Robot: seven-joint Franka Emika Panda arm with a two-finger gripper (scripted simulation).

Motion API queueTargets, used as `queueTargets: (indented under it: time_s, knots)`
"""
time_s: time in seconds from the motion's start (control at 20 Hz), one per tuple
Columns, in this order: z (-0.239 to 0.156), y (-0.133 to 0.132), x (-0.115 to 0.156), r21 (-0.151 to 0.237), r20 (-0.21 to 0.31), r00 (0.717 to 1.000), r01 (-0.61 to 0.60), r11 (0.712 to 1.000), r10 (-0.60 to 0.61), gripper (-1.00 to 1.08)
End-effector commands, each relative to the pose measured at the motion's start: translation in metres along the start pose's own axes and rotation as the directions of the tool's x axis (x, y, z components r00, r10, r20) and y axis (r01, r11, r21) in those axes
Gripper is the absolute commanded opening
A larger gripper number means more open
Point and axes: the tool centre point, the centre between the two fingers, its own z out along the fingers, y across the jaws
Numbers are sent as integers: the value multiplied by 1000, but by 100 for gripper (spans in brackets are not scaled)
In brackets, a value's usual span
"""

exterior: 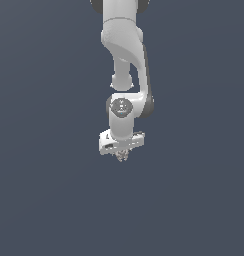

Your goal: Pick up the object and move it to a goal position.

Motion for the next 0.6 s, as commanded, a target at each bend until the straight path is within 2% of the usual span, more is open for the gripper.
queueTargets:
  time_s: [0.0,0.55]
  knots:
    - [-4,2,-2,0,-1,1000,0,1000,0,-100]
    - [-57,27,-29,0,-1,1000,0,1000,0,-100]
